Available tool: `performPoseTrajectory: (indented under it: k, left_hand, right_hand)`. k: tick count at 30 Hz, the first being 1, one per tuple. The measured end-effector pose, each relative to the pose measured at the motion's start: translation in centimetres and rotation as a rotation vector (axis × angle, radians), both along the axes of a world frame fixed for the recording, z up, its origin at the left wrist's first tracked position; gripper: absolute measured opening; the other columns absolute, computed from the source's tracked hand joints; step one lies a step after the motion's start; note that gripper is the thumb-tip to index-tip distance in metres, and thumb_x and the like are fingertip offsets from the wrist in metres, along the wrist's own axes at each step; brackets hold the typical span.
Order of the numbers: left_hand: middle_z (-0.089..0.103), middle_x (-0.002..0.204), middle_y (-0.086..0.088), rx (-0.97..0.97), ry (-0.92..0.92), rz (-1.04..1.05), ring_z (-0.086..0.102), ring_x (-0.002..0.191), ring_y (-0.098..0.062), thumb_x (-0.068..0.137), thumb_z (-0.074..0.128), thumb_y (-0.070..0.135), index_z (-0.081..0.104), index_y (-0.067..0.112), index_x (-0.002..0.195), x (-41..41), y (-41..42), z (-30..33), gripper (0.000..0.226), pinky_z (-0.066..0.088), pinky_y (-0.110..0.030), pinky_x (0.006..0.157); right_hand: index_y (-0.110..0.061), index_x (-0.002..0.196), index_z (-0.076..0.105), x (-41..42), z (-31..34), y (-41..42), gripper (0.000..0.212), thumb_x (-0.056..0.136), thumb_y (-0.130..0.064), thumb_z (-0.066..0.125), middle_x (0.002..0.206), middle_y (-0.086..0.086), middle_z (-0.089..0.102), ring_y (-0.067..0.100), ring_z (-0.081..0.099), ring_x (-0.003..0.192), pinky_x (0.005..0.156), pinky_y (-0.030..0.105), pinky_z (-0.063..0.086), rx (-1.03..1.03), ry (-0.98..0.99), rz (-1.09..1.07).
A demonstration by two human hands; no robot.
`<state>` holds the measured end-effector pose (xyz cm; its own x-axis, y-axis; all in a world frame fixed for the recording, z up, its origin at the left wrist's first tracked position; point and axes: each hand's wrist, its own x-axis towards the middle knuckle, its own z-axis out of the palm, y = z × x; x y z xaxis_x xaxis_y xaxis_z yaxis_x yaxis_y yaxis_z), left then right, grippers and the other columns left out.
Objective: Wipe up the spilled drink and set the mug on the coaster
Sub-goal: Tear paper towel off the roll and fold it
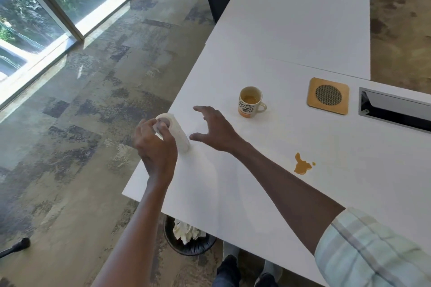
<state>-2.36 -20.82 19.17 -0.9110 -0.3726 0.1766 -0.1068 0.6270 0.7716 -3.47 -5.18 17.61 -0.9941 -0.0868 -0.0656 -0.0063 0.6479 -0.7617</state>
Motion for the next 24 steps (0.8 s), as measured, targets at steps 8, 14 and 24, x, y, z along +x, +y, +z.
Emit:
performPoseTrajectory:
  k: [8,14,24]
  left_hand:
    - [0.074,0.117,-0.013,0.091,-0.097,-0.058,0.068,0.110,-0.024,0.095,0.061,0.020,0.073,0.006,0.113,-0.2,-1.8,0.0,0.026,0.056,-0.042,0.094]
    - [0.078,0.107,-0.006,0.154,-0.102,-0.063,0.072,0.100,-0.018,0.094,0.064,0.017,0.079,0.012,0.106,-0.9,-2.2,0.1,0.020,0.056,-0.028,0.089]
    - [0.080,0.093,-0.002,0.184,-0.098,-0.109,0.069,0.077,-0.005,0.090,0.065,0.016,0.081,0.017,0.104,-1.8,-2.5,-0.3,0.021,0.040,0.004,0.063]
  right_hand:
    - [-0.009,0.152,0.022,-1.6,0.7,-4.8,0.096,0.079,-0.035,0.077,0.156,0.009,0.033,0.032,0.036,0.137,0.108,0.045,0.038,0.085,0.025,0.097]
    - [-0.007,0.147,0.036,-2.8,0.6,-4.9,0.073,0.084,-0.020,0.070,0.147,0.011,0.049,0.031,0.046,0.129,0.103,0.044,0.042,0.121,0.061,0.101]
    - [-0.014,0.138,0.049,-4.1,0.8,-4.6,0.051,0.088,-0.015,0.058,0.129,0.007,0.065,0.030,0.062,0.113,0.092,0.043,0.051,0.122,0.072,0.033]
